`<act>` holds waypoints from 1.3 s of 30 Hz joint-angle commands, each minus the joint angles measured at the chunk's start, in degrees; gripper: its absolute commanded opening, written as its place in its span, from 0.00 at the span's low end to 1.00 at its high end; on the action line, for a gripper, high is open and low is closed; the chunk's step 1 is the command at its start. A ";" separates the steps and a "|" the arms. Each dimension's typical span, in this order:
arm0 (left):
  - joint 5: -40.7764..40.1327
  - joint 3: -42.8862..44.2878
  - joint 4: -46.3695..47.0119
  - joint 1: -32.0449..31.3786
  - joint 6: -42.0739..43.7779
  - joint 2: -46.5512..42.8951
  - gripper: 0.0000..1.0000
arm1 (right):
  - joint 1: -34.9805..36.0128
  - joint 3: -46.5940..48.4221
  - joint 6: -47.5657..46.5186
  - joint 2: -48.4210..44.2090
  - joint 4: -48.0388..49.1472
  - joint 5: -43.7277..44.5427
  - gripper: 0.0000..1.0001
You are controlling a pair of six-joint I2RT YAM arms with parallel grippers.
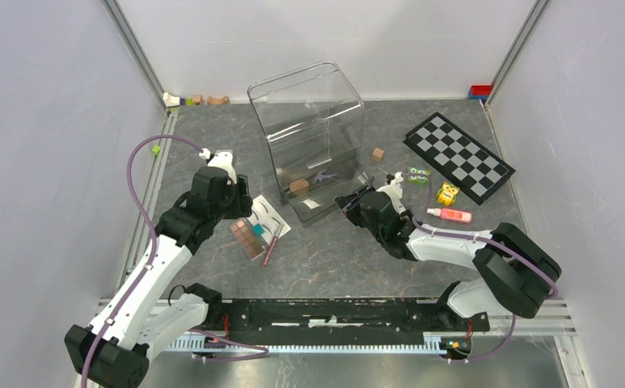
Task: Organize the makeup
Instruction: Open the drawer in the storage box.
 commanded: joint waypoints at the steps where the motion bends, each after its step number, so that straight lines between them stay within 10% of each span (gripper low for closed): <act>1: 0.07 0.60 2.16 0.18 2.32 -0.11 0.63 | 2.46 -0.51 -0.76 -0.52 1.95 -1.66 0.28; 21: 0.27 0.53 2.09 0.17 2.41 0.10 0.63 | 5.07 -1.84 -2.38 -3.44 -1.63 0.46 0.62; 30: 0.18 0.53 2.09 0.15 2.40 0.12 0.63 | 1.89 1.86 -28.88 -14.94 -15.85 13.47 0.84; 39: 0.15 0.53 2.12 0.15 2.49 0.01 0.63 | -16.05 9.97 -60.96 -9.04 -17.56 -13.77 0.85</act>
